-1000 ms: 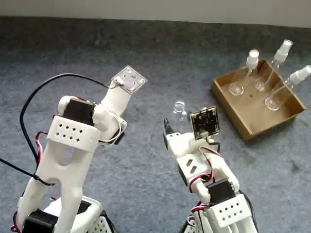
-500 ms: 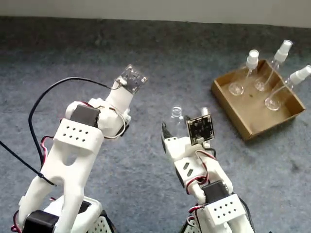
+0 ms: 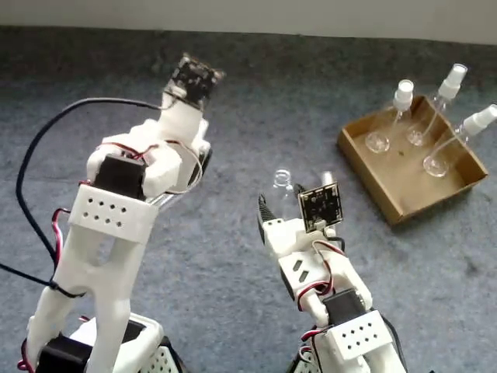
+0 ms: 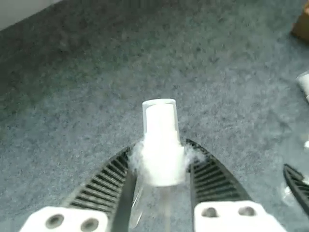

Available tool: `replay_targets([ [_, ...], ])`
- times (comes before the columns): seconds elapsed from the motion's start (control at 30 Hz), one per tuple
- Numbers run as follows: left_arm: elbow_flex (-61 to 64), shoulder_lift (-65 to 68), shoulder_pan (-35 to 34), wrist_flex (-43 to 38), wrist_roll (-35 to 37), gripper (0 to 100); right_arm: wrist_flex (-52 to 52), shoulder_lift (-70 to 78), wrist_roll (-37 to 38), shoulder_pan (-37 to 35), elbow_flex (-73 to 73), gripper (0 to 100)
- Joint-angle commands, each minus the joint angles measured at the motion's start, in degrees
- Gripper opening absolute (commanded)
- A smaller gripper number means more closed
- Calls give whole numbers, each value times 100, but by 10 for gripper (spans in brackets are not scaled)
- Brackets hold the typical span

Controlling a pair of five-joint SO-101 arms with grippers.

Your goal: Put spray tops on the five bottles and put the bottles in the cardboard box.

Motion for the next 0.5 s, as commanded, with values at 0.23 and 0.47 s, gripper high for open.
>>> replay_targets([
  [0.23, -989, -198, 989, 123, 422, 30, -163, -75, -35, -48, 426, 152],
  [0.47, -945, -699, 1059, -220, 448, 30, -163, -75, -18, -48, 462, 152],
])
